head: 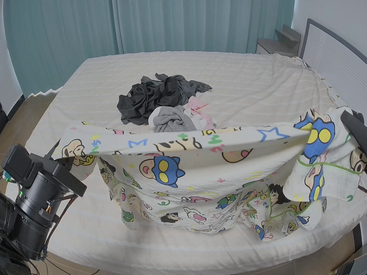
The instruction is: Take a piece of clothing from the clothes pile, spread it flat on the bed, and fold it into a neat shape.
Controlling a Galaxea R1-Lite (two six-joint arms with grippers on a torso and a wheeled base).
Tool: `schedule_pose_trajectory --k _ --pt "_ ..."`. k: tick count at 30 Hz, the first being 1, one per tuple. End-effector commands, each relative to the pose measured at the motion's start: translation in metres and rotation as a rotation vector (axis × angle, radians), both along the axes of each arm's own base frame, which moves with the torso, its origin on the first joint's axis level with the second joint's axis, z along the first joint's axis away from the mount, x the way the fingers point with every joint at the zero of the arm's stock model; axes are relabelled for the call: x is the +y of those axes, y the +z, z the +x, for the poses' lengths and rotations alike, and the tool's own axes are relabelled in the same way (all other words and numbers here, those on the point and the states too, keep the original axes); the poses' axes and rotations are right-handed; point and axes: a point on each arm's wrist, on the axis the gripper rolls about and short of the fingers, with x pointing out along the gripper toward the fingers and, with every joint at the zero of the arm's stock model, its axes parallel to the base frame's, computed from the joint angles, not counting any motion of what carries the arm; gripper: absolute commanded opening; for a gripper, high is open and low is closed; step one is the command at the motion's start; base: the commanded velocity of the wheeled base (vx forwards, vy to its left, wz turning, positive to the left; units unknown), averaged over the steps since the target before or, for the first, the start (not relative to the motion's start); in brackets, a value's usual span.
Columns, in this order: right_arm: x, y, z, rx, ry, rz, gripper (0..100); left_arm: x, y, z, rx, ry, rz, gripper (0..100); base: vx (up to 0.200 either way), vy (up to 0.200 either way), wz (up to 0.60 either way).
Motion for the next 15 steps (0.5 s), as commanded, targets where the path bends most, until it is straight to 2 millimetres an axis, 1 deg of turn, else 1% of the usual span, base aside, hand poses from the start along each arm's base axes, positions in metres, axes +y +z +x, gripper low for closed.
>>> schedule_pose_trajectory --k 1,15 --pt "0.0004 -0.0002 0.0003 0.001 0.001 -0.001 0 0.0001 0.0014 -0.0003 -0.011 -0.001 -0.012 0 0.0 -0.2 0.0" --pt "0.0004 -0.0006 0.0003 0.002 0.002 -0.003 0 0.0004 0.0001 -0.0002 -0.007 0.001 -0.008 0 0.0 -0.2 0.0"
